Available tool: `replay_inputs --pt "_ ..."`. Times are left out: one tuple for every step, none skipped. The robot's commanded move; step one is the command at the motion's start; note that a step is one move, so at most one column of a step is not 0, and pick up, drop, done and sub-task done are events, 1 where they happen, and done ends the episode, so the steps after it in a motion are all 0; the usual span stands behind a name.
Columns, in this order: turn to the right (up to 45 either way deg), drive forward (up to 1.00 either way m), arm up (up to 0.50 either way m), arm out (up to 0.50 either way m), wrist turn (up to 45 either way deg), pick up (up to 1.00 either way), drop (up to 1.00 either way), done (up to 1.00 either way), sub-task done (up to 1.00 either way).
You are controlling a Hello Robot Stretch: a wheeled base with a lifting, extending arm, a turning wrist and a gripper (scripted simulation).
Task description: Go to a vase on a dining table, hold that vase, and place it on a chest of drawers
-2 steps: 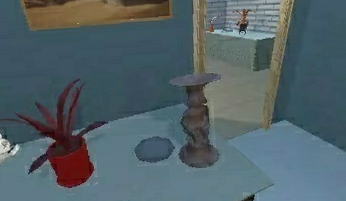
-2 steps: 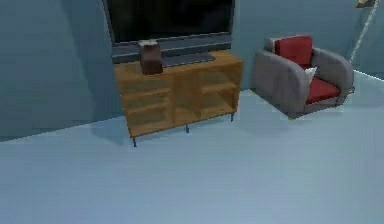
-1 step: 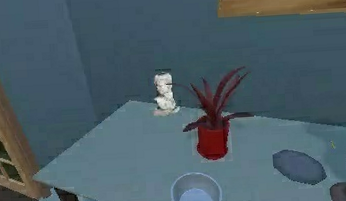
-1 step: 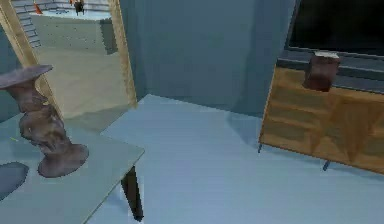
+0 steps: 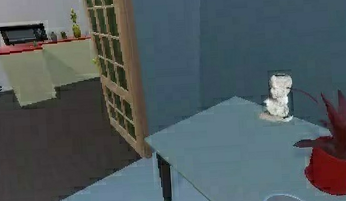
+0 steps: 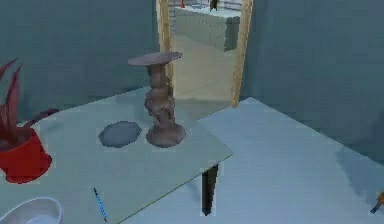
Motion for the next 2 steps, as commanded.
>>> replay_inputs --pt "45.0 0.0 0.0 0.0 0.0 0.0 0.0 0.0 0.0" --pt "45.0 0.0 0.0 0.0 0.0 0.0 0.0 0.0 0.0"
